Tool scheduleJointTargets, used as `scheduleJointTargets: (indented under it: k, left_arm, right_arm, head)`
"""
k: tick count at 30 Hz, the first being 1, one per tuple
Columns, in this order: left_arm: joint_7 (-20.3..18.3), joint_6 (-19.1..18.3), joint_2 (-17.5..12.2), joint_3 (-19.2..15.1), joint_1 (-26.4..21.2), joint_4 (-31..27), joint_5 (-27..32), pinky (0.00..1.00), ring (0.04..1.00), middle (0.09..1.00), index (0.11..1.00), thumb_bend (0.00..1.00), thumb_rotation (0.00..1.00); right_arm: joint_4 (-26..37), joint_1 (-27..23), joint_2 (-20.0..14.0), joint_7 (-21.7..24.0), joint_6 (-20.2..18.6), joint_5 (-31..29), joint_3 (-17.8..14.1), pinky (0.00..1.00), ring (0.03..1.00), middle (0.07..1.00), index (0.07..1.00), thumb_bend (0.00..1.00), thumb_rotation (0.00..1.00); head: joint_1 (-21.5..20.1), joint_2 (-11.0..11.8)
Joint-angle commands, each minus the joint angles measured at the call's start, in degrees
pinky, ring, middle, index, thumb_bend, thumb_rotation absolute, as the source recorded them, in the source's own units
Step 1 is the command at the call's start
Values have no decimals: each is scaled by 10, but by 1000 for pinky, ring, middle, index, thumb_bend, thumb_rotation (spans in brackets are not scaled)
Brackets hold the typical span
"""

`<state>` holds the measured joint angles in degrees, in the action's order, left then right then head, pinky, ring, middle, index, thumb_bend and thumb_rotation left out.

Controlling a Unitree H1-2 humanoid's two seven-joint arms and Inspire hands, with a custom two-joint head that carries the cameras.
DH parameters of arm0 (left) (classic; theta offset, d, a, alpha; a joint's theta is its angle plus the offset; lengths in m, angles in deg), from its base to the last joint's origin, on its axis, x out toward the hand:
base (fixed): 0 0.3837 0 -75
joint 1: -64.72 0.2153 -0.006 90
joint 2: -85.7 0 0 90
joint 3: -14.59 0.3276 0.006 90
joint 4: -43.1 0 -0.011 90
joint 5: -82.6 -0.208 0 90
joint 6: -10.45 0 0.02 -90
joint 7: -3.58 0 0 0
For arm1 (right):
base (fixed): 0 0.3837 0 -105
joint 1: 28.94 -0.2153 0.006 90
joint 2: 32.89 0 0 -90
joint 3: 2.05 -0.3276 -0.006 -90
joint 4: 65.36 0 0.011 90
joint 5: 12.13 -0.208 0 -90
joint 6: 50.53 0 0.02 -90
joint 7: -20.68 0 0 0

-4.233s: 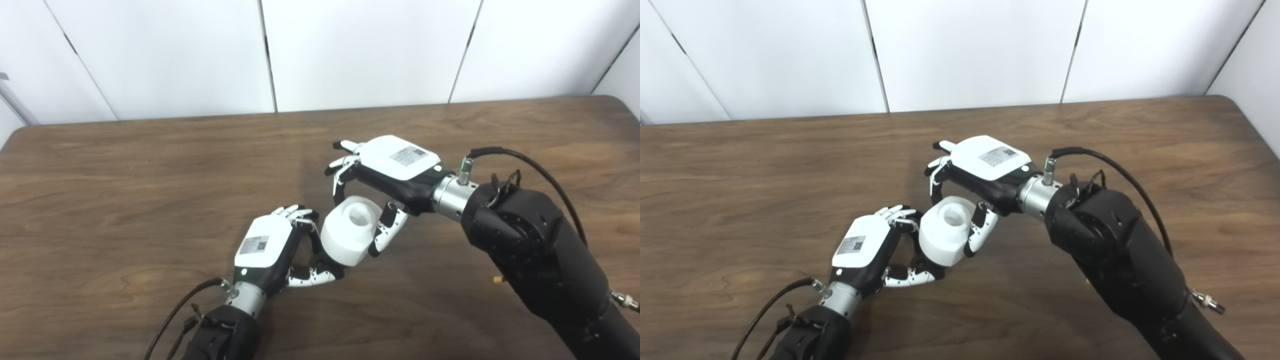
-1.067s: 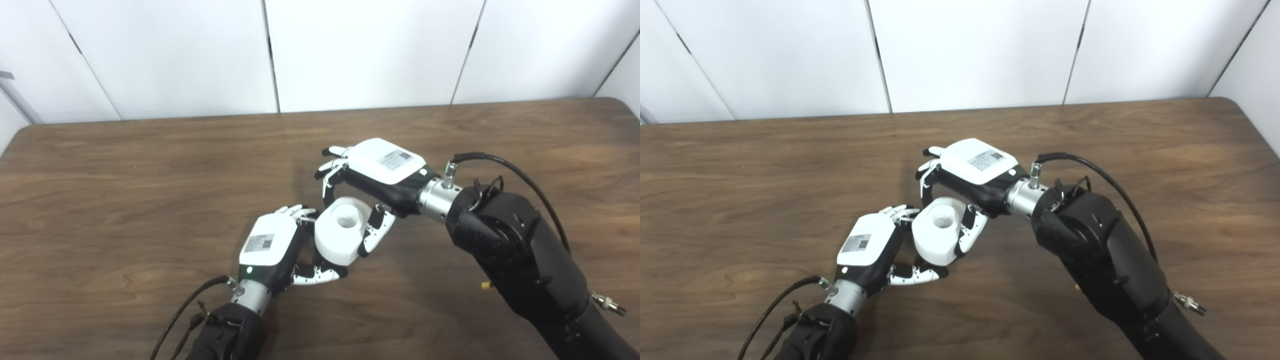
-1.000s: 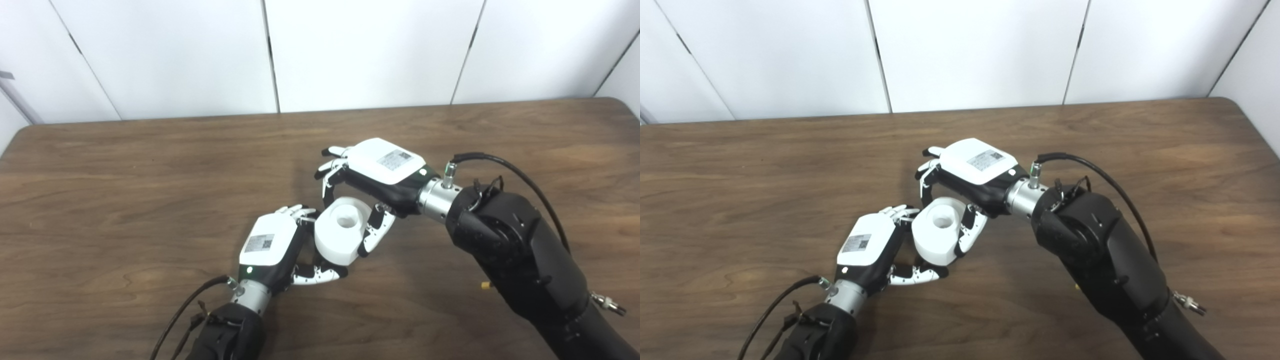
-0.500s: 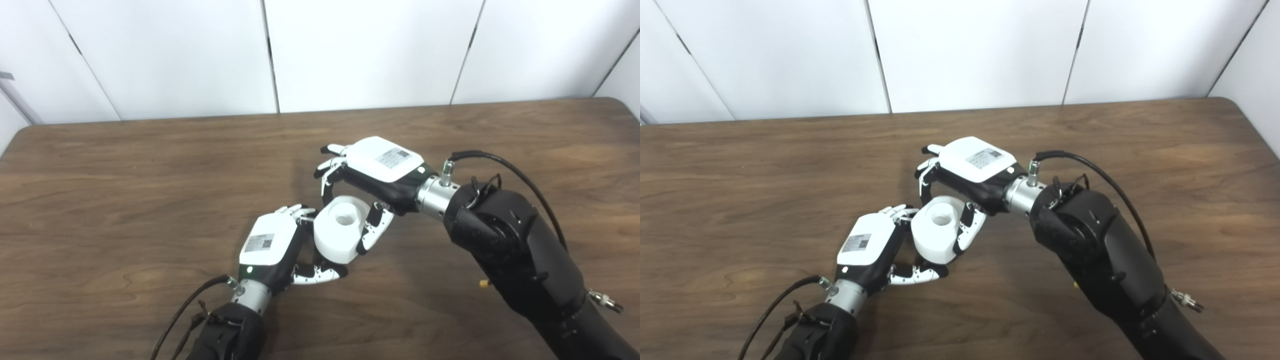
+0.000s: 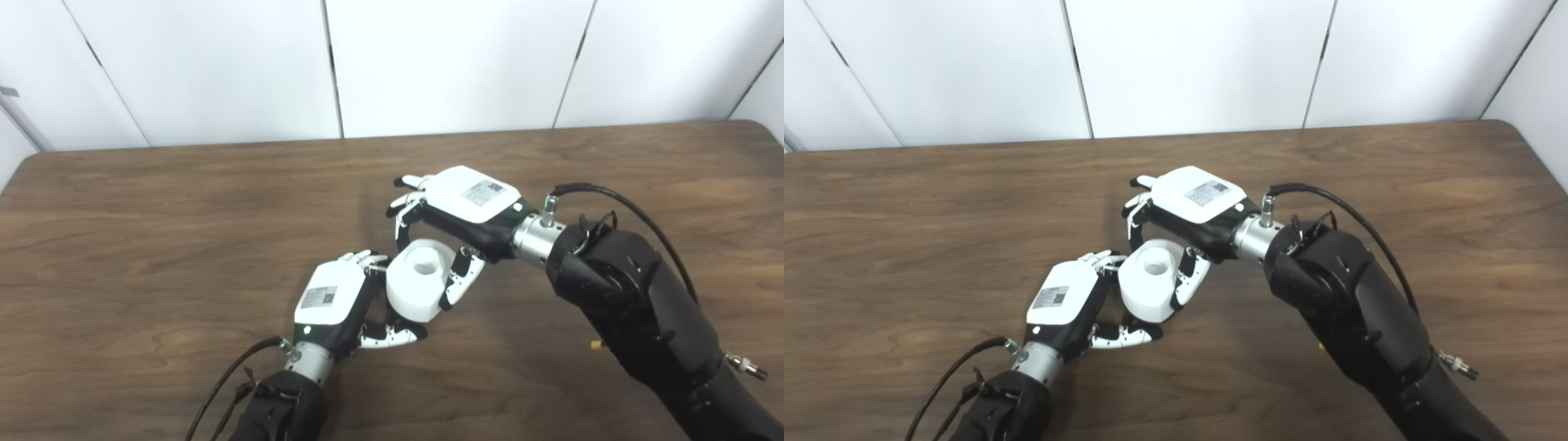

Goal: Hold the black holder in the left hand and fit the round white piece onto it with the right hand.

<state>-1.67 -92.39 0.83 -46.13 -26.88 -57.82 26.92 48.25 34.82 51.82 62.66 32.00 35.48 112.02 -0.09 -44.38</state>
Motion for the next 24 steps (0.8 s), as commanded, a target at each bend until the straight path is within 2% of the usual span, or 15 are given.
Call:
scheduleJointTargets:
  k: [1,24]
  left_arm:
    - [-54,-5,-5,25,22,34,0,878,876,807,489,519,58]
    - [-56,-10,-2,26,22,30,-3,881,878,806,489,519,58]
  right_arm:
    - [-24,2,-13,17,-4,21,6,926,967,830,484,523,134]
    - [-32,0,-6,20,-2,19,24,920,968,831,484,524,134]
  head:
    - [0,0]
    - [2,-5]
